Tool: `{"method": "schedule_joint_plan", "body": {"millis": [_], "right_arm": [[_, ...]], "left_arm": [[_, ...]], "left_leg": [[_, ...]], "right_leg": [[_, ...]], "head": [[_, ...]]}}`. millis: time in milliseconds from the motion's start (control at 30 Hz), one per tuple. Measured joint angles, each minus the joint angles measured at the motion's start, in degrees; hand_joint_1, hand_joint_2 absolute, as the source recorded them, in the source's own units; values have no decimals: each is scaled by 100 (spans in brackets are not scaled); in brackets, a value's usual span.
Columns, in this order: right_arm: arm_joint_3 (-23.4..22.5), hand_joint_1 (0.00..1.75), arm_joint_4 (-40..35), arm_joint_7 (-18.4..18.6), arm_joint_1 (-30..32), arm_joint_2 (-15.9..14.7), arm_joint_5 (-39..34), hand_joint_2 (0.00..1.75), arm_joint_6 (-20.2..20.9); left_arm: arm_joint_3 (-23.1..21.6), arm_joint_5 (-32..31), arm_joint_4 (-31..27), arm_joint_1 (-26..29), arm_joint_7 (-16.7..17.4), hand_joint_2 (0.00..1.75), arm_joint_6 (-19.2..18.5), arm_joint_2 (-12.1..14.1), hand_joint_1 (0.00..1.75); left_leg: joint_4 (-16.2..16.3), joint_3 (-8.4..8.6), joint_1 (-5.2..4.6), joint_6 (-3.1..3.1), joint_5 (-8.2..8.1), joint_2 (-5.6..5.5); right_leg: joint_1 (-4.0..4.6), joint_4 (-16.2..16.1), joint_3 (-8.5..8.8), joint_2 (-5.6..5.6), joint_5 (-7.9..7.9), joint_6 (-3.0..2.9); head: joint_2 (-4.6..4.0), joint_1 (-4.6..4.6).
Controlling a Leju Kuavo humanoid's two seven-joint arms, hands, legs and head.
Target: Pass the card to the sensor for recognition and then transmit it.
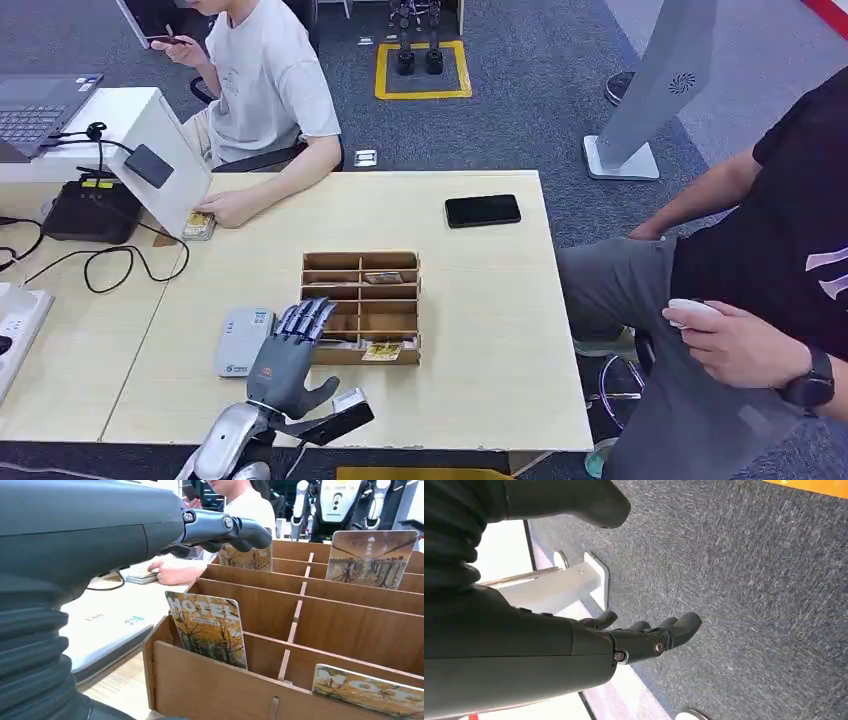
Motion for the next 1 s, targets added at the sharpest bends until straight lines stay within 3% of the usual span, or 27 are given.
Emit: {"method": "schedule_joint_plan", "body": {"millis": [1000], "right_arm": [[-11, 0, 0, 39, -5, 0, 87, 175, 4]], "left_arm": [[136, -74, 28, -1, 144, 175, 216, -35, 0]], "left_leg": [[0, 0, 0, 0, 0, 0]], "right_leg": [[0, 0, 0, 0, 0, 0]], "head": [[0, 2]]}}
